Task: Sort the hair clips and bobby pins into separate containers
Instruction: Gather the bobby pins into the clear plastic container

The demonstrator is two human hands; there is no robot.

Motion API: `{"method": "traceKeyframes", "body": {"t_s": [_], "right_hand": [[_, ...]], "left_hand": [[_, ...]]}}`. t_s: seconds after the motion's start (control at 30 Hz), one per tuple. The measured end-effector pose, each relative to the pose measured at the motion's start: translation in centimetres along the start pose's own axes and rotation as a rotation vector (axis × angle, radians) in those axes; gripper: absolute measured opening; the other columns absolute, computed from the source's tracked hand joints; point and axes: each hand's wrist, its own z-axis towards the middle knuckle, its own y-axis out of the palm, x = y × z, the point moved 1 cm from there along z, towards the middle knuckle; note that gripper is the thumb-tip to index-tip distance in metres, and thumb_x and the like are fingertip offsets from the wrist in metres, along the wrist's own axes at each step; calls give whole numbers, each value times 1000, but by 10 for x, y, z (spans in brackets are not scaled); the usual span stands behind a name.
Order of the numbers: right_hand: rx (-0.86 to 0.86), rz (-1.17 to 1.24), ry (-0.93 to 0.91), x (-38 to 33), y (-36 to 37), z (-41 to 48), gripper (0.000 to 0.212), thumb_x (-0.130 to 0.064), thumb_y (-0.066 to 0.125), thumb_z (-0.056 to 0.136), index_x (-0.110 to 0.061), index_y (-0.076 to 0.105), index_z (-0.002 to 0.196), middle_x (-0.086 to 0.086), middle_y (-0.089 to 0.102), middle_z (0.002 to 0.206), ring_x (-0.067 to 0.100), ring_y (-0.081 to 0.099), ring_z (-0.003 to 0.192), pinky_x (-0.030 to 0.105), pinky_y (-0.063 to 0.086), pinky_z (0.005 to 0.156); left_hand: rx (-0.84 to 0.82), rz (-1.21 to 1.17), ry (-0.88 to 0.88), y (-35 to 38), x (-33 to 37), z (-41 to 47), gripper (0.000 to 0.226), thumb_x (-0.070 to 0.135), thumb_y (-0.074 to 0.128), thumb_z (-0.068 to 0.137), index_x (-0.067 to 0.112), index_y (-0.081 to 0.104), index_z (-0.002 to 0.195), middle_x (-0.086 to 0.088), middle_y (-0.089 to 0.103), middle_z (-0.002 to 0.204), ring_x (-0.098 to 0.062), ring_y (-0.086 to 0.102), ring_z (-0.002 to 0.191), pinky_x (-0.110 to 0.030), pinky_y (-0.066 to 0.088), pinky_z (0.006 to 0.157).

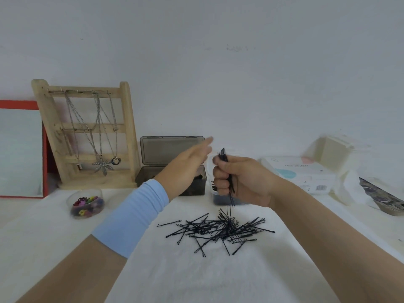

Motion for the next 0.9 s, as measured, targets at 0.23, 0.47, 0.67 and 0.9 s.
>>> {"method": "traceKeyframes", "body": {"t_s": [0.23,0.47,0.67,0.9], "right_hand": [[296,54,-425,-12,-3,6,21,-3,35,104,-13,47,91,1,34,67,18,38,59,28,35,59],[291,-267,-436,-7,3,6,22,-1,38,102,-18,51,96,0,57,84,14,51,63,39,48,82],[235,-279,-362,-9,2,5,20,1,37,102,-15,45,94,1,51,71,17,44,60,34,43,73],[79,-207,-133,-10,-12,2,18,-2,35,105,-12,48,98,4,43,71,17,37,58,29,40,59]], "left_hand": [[-179,-954,-529,23,1,-3,78,50,38,101,-14,26,144,-38,46,137,-51,55,118,-53,43,104],[-206,-1325,-456,19,8,-5,74,37,37,104,-30,25,133,-34,43,140,-49,44,130,-58,36,104],[-271,-1232,-456,14,3,-2,71,39,39,102,-27,37,128,-27,43,144,-43,45,133,-54,36,109],[171,15,6,5,1,4,27,41,43,102,35,61,121,9,61,130,-5,61,112,-30,45,103]]}}
